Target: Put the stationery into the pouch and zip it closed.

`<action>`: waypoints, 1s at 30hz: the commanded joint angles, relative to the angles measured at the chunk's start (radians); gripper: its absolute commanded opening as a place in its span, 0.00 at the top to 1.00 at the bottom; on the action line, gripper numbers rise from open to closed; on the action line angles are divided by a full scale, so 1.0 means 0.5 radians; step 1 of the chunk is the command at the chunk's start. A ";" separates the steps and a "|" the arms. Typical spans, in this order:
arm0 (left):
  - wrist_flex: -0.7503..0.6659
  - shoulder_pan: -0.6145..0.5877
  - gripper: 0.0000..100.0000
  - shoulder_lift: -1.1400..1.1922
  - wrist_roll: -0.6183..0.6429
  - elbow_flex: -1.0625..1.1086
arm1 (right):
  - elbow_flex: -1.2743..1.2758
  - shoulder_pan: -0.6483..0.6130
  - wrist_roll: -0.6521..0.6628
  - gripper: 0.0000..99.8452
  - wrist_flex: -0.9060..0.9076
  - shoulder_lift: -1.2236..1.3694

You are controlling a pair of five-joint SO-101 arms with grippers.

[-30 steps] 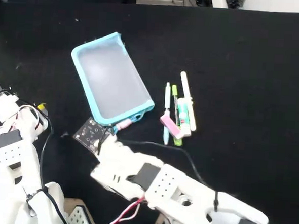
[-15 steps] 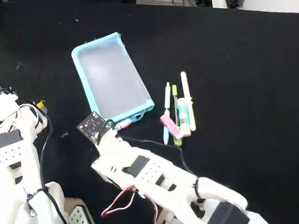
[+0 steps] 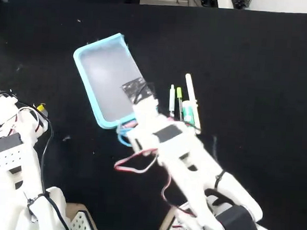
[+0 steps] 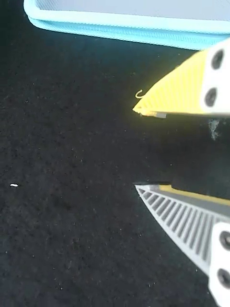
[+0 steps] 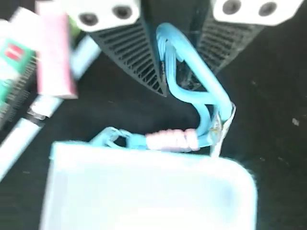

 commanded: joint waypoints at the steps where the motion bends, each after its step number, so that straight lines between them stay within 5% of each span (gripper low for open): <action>1: -0.028 -0.017 0.77 -0.015 0.009 -0.032 | -0.287 0.169 0.285 0.99 0.439 -0.041; 13: -0.021 -0.002 0.77 -0.015 0.009 -0.032 | -0.354 0.727 0.914 0.99 1.439 -1.063; 22: -0.018 -0.002 0.77 -0.015 0.009 -0.032 | 0.167 1.185 1.310 0.98 1.295 -1.361; 30: -0.021 -0.002 0.77 -0.015 0.009 -0.032 | 0.299 1.415 1.326 0.86 0.991 -1.177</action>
